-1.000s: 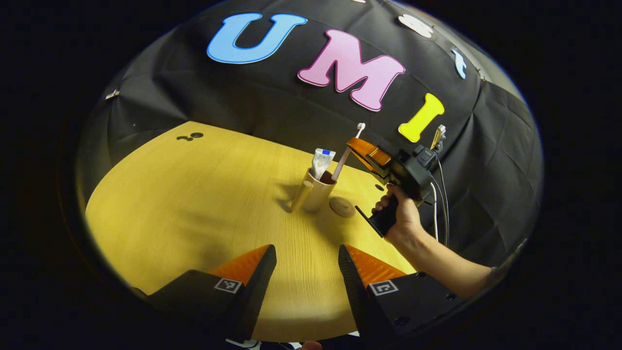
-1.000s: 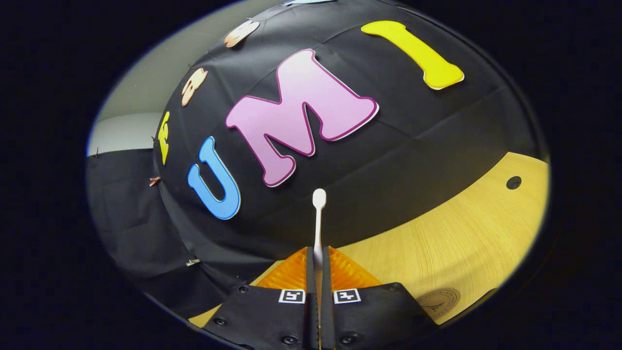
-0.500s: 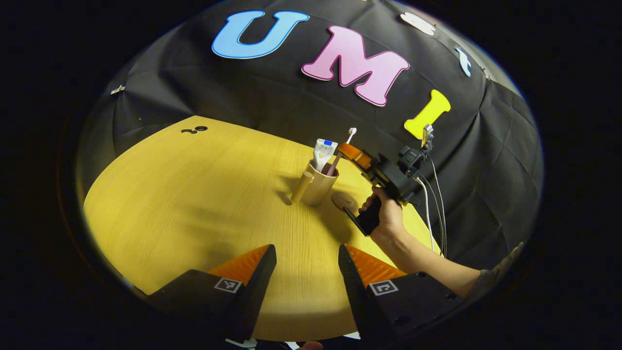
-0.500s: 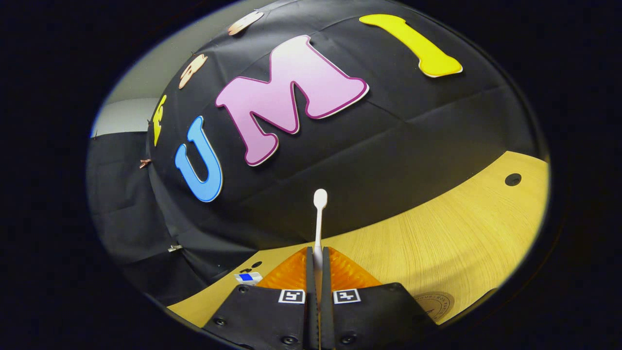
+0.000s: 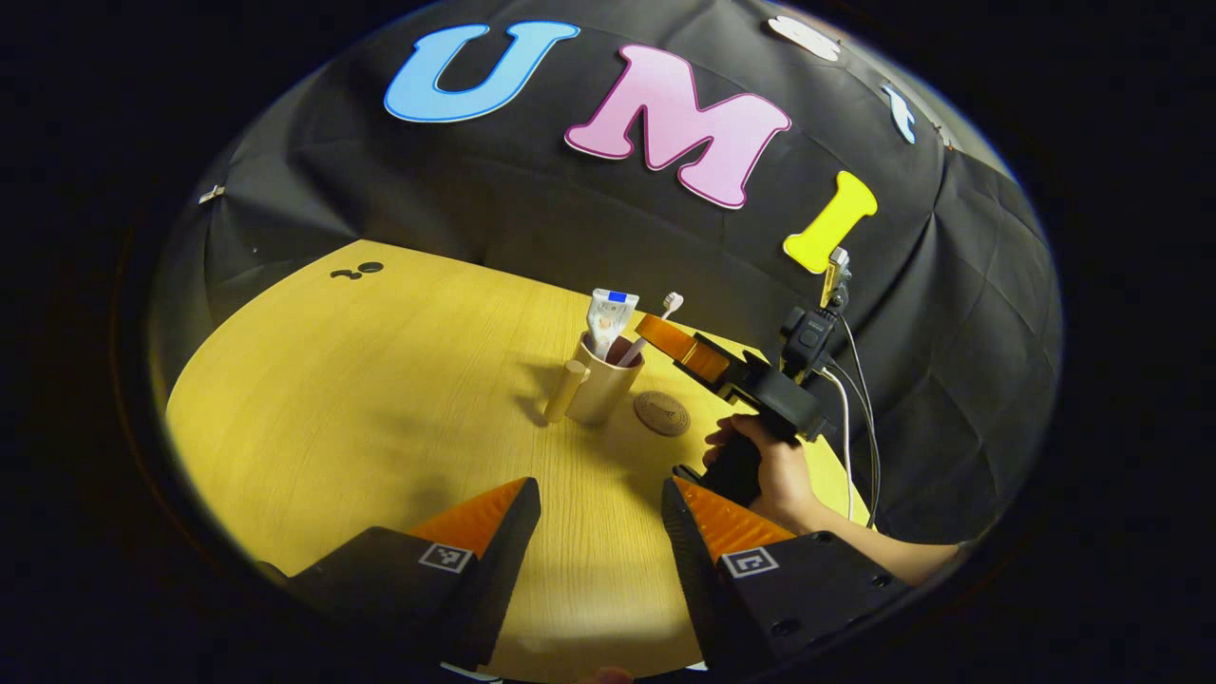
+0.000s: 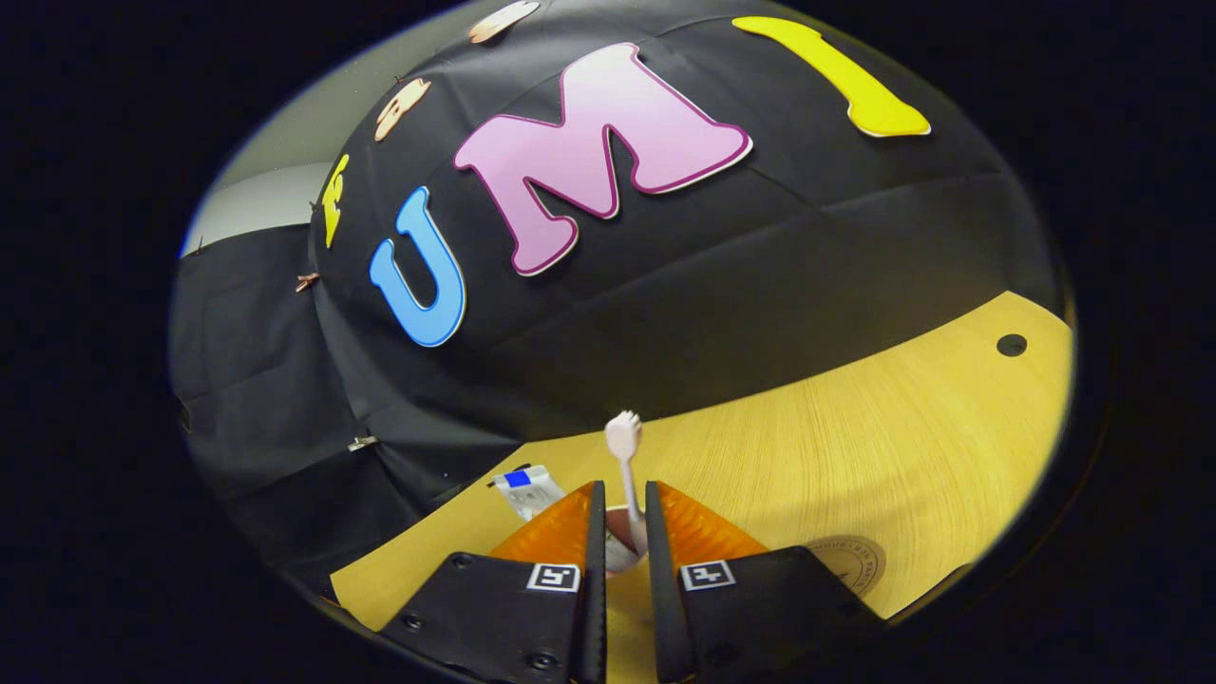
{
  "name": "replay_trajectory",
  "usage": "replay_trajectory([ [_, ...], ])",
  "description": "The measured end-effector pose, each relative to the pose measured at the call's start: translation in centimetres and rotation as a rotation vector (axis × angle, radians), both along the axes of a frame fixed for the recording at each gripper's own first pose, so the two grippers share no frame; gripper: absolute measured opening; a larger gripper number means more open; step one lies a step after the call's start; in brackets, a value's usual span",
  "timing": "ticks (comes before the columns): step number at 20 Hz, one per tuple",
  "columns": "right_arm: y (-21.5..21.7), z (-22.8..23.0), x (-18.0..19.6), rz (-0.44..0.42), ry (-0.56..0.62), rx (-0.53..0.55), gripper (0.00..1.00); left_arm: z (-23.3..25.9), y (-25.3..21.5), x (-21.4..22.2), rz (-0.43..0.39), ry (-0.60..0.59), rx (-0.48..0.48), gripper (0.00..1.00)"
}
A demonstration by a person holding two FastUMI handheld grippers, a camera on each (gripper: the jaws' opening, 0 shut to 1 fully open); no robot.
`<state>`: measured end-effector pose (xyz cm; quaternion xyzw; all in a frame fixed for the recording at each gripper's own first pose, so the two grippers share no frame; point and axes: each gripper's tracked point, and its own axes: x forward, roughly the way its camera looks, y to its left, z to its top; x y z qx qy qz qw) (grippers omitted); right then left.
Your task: Put the toothbrush and toothpaste on the desktop into the cup, then pick up the cup and place it on the coaster on the desktop.
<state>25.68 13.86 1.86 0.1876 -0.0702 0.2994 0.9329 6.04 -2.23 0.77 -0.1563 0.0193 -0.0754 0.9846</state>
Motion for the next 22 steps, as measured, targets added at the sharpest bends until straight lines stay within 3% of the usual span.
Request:
replay_trajectory([
  [4, 0.0, -1.2, -2.2, 0.038, 0.08, 0.02, 0.3, 1.2, 0.4, 1.4, 0.0, 0.019, 0.052, 0.8],
  [5, -0.2, -1.4, -2.7, 0.037, 0.092, 0.019, 0.53, 1.3, 0.5, 1.7, -0.005, 0.032, 0.066, 0.8],
  [6, -0.5, -2.0, -3.2, 0.035, 0.114, 0.017, 0.24, 1.4, 0.6, 2.1, -0.011, 0.041, 0.075, 0.8],
  [7, -0.7, -2.4, -3.7, 0.038, 0.139, 0.018, 0.5, 1.2, 0.6, 2.3, -0.02, 0.055, 0.086, 0.8],
  [8, -1.1, -2.9, -4.2, 0.041, 0.165, 0.025, 0.52, 1.2, 0.8, 2.7, -0.026, 0.069, 0.099, 0.8],
  [13, -4.2, -5.2, -7.1, 0.038, 0.268, 0.028, 0.57, 0.9, 0.4, 5.0, -0.084, 0.163, 0.192, 0.8],
  [14, -5.0, -5.7, -7.7, 0.039, 0.286, 0.025, 0.41, 0.8, 0.5, 5.5, -0.092, 0.183, 0.212, 0.8],
  [15, -5.8, -6.3, -8.4, 0.038, 0.304, 0.02, 0.57, 0.7, 0.3, 6.1, -0.102, 0.205, 0.23, 0.8],
  [22, -12.6, -10.1, -12.8, 0.006, 0.401, -0.027, 0.58, 1.2, 1.3, 10.5, -0.144, 0.346, 0.378, 0.8],
])
